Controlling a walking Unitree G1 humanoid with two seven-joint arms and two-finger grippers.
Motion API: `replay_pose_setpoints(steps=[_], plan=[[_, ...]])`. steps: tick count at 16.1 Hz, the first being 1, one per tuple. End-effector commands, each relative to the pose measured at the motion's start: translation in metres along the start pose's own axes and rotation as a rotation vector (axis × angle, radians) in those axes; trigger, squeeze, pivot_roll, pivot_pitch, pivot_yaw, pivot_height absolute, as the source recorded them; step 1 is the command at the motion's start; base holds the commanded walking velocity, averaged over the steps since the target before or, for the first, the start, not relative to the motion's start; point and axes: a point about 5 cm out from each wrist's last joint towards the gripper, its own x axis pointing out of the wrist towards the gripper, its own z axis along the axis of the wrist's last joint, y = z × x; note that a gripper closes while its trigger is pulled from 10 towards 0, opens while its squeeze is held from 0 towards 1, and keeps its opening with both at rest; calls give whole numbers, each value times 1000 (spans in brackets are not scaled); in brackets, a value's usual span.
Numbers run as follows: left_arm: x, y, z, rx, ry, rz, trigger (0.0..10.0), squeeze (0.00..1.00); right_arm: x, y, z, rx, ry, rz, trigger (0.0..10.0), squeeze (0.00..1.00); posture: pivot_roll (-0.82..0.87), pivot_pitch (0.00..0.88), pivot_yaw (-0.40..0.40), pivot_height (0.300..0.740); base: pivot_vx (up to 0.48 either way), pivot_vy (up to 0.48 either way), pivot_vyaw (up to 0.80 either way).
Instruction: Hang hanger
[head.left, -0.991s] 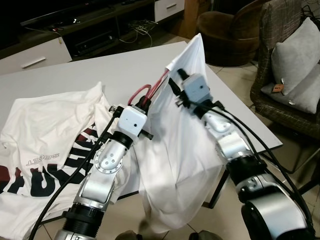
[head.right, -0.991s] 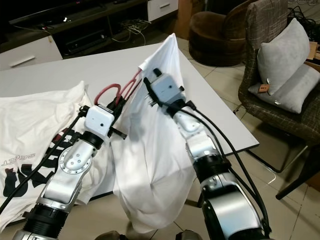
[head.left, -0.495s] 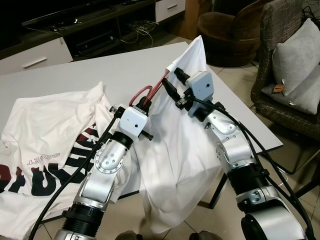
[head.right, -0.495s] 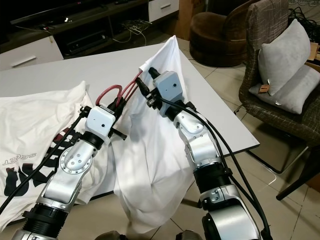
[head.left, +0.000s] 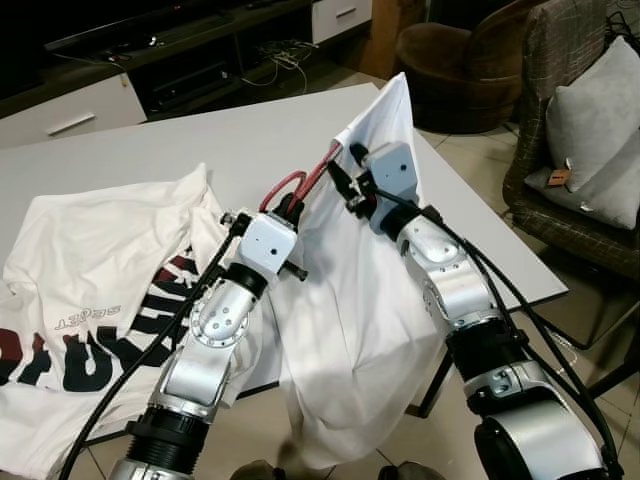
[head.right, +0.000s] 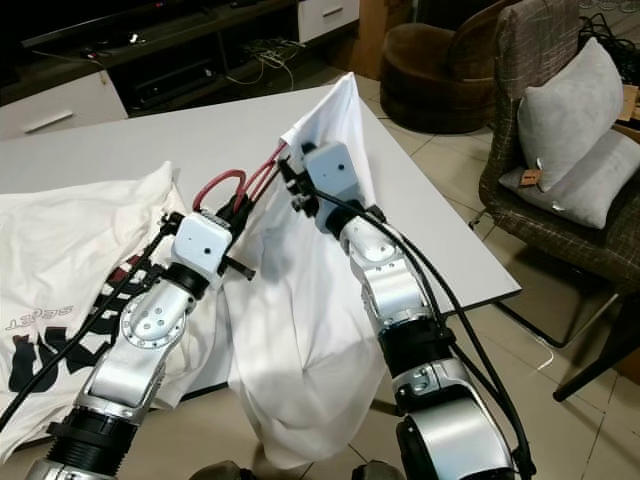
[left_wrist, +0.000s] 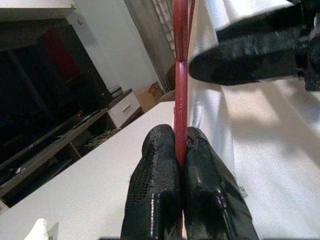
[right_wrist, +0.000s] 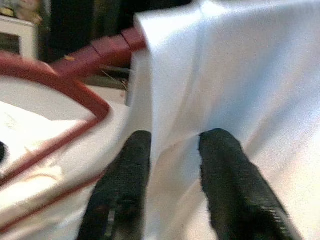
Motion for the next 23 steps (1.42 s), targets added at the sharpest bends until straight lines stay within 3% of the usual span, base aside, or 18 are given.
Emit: replay_pose_setpoints(steps=[1,3,9,13,15,19,23], plan=[[0,2,4,7,-13,12,10000,0,4,-5,7,-8,-12,-23,0,0,-12,0,48,736,0,0,0],[0,2,3,6,-12,8,10000,0,6,-6,8,-18,-16,-42,0,0,-11,0,47,736,0,0,0],[-2,-1,0,18,6,-12,10000,0,1,-36,19,-8,-85,-246,0,0,-12,0,50,736,0,0,0],[-3,1,-16,146,120,-48,10000,0,0,-58,39,-49,-174,-353,0,0,-14,0,52,736,0,0,0],[-1,9,-19,251,178,-51,10000,0,-3,-72,44,-67,-193,-404,0,0,-11,0,52,736,0,0,0],[3,22,-21,370,237,-30,10000,0,-5,-83,49,-81,-206,-448,0,0,-13,0,55,736,0,0,0],[0,27,-27,394,284,-51,10000,0,-17,-111,37,-52,-131,-593,0,0,-18,0,57,736,0,0,0]])
